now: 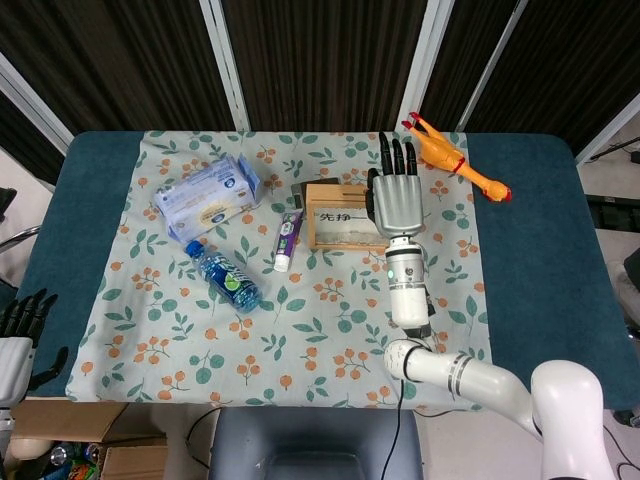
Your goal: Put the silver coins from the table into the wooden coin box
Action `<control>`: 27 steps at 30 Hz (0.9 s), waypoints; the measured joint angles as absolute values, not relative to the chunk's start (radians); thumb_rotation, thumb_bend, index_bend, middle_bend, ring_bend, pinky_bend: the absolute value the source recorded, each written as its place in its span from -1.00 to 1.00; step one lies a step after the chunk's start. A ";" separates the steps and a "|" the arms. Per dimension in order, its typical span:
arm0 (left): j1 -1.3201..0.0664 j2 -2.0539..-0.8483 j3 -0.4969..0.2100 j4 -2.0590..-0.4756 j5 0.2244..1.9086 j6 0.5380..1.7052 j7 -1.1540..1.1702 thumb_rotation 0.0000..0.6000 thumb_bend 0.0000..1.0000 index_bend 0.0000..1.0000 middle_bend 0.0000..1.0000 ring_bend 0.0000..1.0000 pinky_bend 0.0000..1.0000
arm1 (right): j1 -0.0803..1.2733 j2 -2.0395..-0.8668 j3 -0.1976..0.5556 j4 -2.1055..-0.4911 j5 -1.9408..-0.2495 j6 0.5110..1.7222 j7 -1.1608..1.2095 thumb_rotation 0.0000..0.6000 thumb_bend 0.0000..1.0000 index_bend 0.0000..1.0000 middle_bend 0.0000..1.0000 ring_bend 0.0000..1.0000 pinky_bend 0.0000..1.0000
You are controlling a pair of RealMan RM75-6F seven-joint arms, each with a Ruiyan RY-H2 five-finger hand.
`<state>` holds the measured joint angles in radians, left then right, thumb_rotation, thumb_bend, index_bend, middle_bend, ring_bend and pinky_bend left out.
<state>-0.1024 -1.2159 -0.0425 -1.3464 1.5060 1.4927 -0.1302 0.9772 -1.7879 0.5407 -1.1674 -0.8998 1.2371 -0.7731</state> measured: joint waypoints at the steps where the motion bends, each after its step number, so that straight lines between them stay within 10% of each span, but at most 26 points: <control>1: -0.102 -1.216 -0.042 -1.346 1.506 1.492 -0.130 1.00 -0.25 -1.00 -1.00 -1.00 -1.00 | 0.979 -1.789 0.539 -1.162 -0.897 1.236 -0.771 1.00 0.34 0.48 -0.78 -1.00 -1.00; 9: -0.103 -1.216 -0.043 -1.343 1.503 1.487 -0.133 1.00 -0.25 -1.00 -1.00 -1.00 -1.00 | 0.990 -1.796 0.526 -1.140 -0.880 1.231 -0.760 1.00 0.33 0.41 -0.78 -1.00 -1.00; 17: -0.103 -1.213 -0.044 -1.343 1.503 1.487 -0.136 1.00 -0.25 -1.00 -1.00 -1.00 -1.00 | 0.984 -1.777 0.515 -1.176 -0.846 1.218 -0.779 1.00 0.33 -0.98 -0.84 -1.00 -1.00; 27: -0.102 -1.207 -0.047 -1.350 1.501 1.491 -0.134 1.00 -0.25 -1.00 -1.00 -1.00 -1.00 | 0.935 -1.723 0.486 -1.275 -0.936 1.287 -0.697 1.00 0.33 -1.00 -0.85 -1.00 -1.00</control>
